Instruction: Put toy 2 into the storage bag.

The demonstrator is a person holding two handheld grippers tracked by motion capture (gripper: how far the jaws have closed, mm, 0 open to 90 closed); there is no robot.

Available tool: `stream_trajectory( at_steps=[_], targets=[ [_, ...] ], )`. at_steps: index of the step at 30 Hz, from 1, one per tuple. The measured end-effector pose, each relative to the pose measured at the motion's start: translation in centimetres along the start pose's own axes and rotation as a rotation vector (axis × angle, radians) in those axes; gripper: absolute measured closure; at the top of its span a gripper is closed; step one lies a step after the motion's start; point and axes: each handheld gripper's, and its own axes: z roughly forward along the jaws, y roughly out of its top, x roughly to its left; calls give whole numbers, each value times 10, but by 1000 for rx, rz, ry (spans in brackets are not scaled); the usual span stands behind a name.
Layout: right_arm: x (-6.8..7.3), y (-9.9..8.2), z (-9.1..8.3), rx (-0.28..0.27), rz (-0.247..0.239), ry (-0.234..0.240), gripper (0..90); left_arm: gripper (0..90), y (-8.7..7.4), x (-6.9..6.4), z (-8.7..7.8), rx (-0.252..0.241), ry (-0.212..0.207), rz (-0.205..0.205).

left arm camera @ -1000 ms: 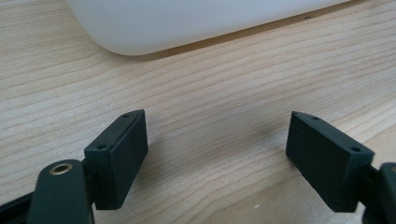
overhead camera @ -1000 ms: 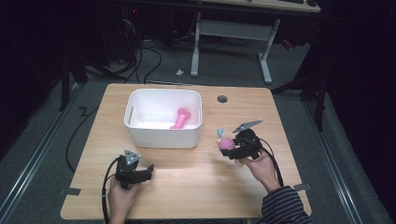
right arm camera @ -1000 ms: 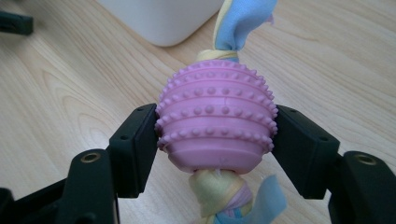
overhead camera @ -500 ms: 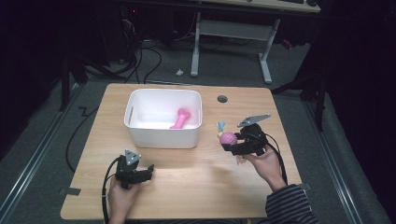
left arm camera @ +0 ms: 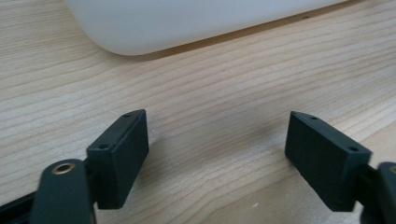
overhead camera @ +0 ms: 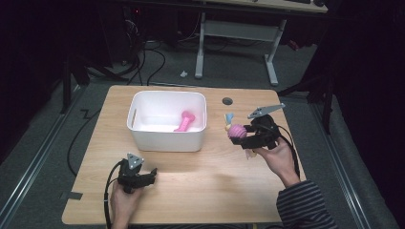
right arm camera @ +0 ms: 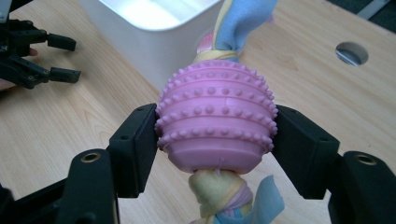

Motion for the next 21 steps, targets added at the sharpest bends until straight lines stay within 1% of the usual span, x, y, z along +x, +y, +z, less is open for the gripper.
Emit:
stream_trajectory(
  at_steps=[3,4,6,10,11,13,14,17,21],
  targets=[
    [1,9,-4,-2,-15,-13,345,260,0,1,0,-4,-4,-11],
    [2,12,-5,-6,-18,-12,345,260,0,1,0,-5,-1,-10],
    [3,16,-7,-13,-20,-10,345,257,0,-1,0,3,7,7],
    [7,26,-9,-9,-32,-2,345,248,0,-1,0,3,3,12],
    [7,28,-9,-6,-46,-2,345,246,0,-1,0,4,4,13],
    [10,33,-9,-4,-52,-1,345,245,0,-1,0,4,4,14],
    [10,35,-10,-9,-62,2,345,244,0,-1,0,4,4,14],
    [13,43,-13,-21,-66,12,345,239,0,-1,1,3,3,14],
    [15,52,-10,-27,-78,25,346,236,0,-1,1,4,2,16]
  ],
)
